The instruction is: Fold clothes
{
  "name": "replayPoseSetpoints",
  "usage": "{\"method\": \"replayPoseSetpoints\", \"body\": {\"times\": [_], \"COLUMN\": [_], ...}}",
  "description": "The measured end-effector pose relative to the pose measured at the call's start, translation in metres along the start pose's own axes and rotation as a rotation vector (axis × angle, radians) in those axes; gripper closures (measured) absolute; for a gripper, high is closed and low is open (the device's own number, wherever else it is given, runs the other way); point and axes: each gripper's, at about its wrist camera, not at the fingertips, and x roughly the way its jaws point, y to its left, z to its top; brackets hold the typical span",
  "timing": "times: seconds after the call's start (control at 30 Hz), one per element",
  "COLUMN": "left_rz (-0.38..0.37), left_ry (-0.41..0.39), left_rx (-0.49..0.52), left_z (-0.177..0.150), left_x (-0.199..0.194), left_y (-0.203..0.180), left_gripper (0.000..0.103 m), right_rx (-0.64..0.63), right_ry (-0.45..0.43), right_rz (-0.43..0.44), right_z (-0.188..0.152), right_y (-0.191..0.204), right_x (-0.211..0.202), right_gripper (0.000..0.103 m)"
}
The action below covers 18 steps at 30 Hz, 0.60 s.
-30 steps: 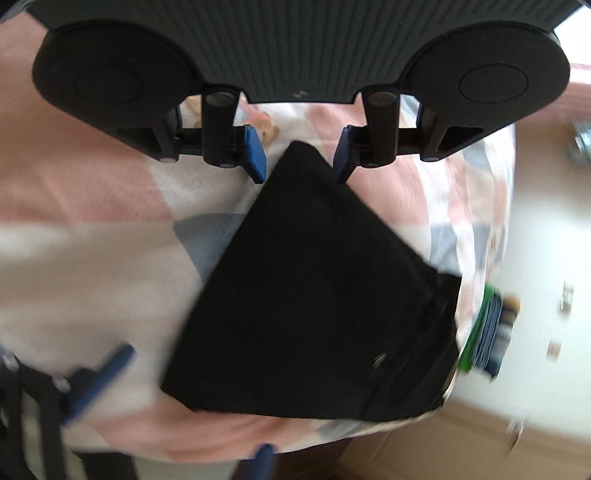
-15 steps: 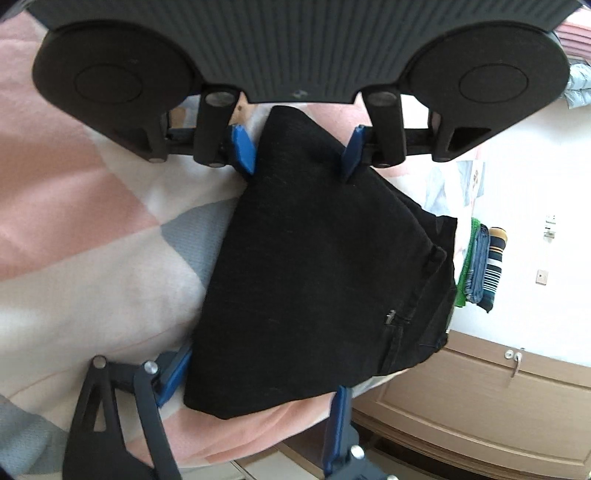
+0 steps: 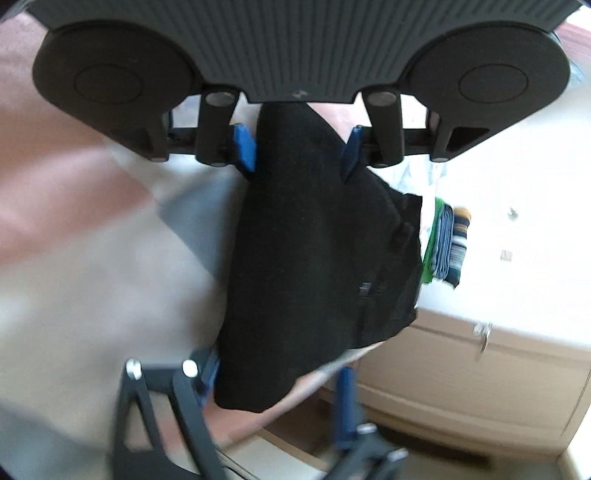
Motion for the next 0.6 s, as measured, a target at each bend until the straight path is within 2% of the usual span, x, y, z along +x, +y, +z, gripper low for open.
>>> {"method": "replayPoseSetpoints", "body": {"times": [0.07, 0.17, 0.2, 0.3, 0.43, 0.6], "left_rz": [0.005, -0.009, -0.011, -0.008, -0.024, -0.080], "left_ry": [-0.010, 0.041, 0.047, 0.039, 0.037, 0.052], "left_rx": [-0.032, -0.019, -0.015, -0.007, 0.003, 0.020], "left_z": [-0.001, -0.006, -0.006, -0.005, -0.001, 0.008], "left_x": [-0.006, 0.001, 0.003, 0.005, 0.004, -0.002], "left_y": [0.004, -0.007, -0.009, -0.009, -0.005, 0.018], "left_gripper": [0.057, 0.061, 0.061, 0.061, 0.069, 0.075], "right_rx": [0.028, -0.075, -0.105, -0.136, -0.144, 0.006], "right_ry": [0.000, 0.027, 0.021, -0.015, -0.021, 0.006], "right_rz": [0.020, 0.065, 0.065, 0.063, 0.164, 0.343], "right_z": [-0.001, -0.005, -0.006, -0.007, -0.009, 0.001], "right_y": [-0.006, 0.012, 0.017, 0.017, 0.007, -0.043], "right_x": [-0.004, 0.004, 0.006, 0.010, 0.012, 0.008], "right_gripper": [0.040, 0.044, 0.049, 0.052, 0.064, 0.071]}}
